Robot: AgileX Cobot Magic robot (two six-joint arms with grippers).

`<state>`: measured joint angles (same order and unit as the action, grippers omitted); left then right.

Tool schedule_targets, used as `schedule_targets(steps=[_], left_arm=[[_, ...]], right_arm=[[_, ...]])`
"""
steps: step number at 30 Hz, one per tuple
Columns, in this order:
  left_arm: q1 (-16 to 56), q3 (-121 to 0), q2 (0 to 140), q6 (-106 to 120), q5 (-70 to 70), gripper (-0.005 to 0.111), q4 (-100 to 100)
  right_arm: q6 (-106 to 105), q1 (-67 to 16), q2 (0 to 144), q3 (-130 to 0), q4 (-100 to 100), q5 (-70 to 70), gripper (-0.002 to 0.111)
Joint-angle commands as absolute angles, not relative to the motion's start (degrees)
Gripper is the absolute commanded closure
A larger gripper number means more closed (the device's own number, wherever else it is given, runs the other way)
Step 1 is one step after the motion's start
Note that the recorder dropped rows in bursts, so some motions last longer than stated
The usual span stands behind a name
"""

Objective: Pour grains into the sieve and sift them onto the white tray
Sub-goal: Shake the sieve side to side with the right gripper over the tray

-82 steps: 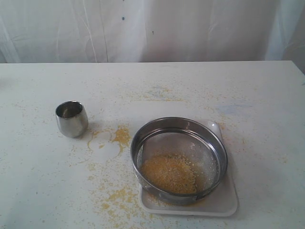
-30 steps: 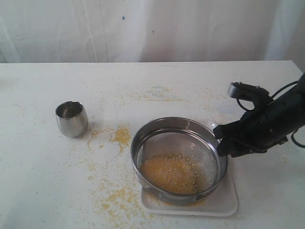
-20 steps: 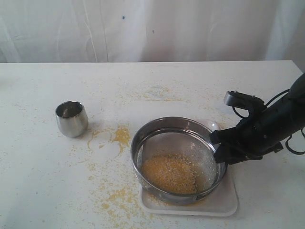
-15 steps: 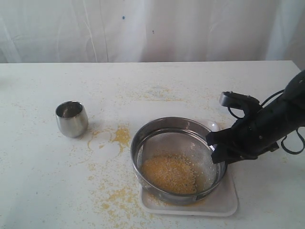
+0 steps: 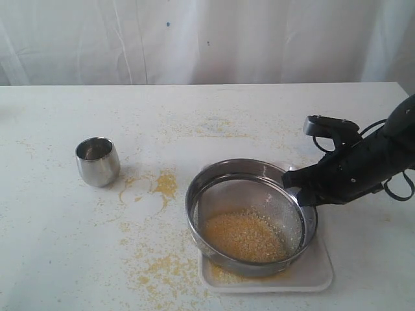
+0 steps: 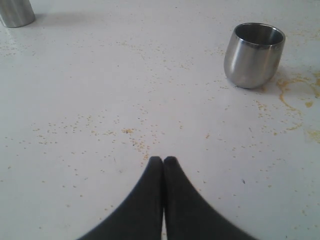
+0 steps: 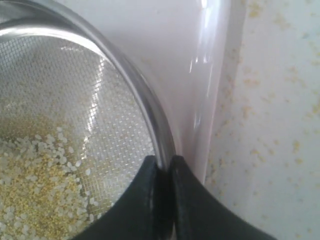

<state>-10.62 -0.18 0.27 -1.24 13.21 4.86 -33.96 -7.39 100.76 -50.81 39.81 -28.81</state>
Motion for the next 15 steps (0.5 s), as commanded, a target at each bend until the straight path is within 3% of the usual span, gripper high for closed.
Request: schedule_targets(steps=[1,15], left_arm=[[-10.70,0.00,0.00,-1.27,13.06,0.107,5.43],[-10.70,0.00,0.00,-1.27,13.06,0.107,5.43]], right_arm=[[-33.20,-7.31,100.63,-53.64,40.22,-27.15,0.108],[-30.52,-7.21,101.11,-64.97,29.12,-40.61,0.108]])
